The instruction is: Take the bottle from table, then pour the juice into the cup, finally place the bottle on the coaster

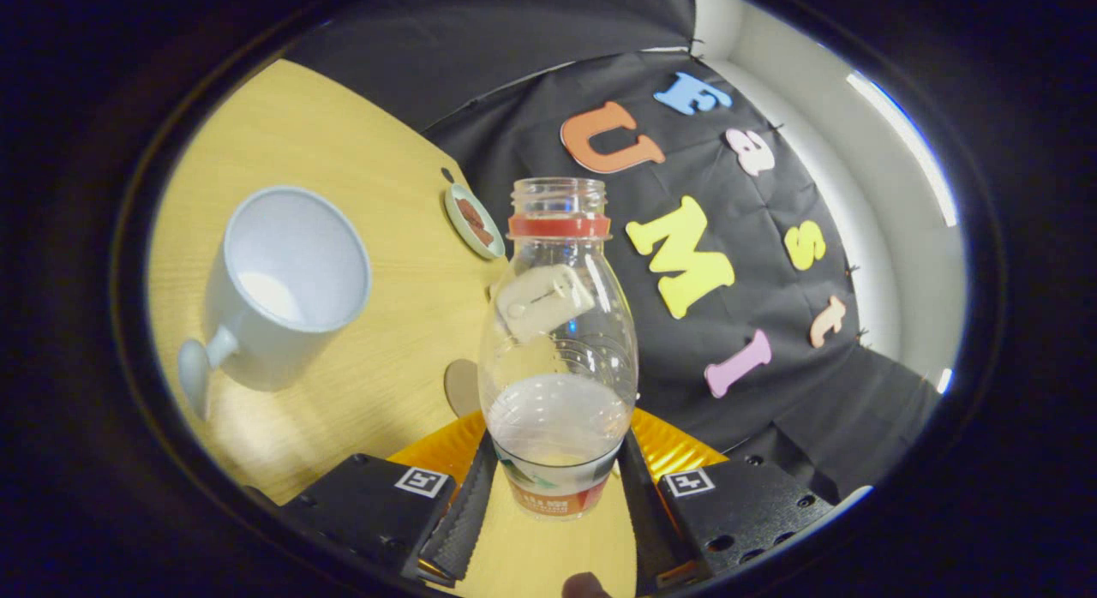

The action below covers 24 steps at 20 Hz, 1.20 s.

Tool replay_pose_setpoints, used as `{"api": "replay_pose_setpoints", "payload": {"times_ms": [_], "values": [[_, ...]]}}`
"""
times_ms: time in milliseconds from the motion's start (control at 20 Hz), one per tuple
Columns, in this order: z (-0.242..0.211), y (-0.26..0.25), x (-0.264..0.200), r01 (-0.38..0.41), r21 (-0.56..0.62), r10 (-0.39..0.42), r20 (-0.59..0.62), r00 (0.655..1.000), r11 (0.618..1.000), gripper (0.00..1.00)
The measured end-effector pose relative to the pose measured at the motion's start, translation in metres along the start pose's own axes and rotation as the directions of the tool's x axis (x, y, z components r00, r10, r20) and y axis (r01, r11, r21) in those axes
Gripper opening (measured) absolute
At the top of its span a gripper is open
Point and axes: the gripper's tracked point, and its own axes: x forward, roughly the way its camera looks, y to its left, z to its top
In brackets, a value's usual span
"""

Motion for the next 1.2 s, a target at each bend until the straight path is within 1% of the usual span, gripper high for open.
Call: {"api": "replay_pose_setpoints", "payload": {"times_ms": [100,300,400,600,900,1200], "values": [[-0.001,0.006,0.000,0.007,-0.085,-0.006,0.013,1.000,0.996,0.77],[0.000,0.008,0.001,0.027,-0.192,-0.021,0.033,0.999,0.981,0.77],[0.002,0.008,0.000,0.043,-0.257,-0.033,0.045,0.998,0.965,0.77],[0.003,-0.002,-0.004,0.081,-0.378,-0.058,0.071,0.996,0.922,0.76],[0.004,-0.007,-0.006,0.111,-0.497,-0.073,0.095,0.993,0.861,0.76],[0.005,-0.018,-0.010,0.128,-0.560,-0.085,0.102,0.991,0.819,0.76]]}}
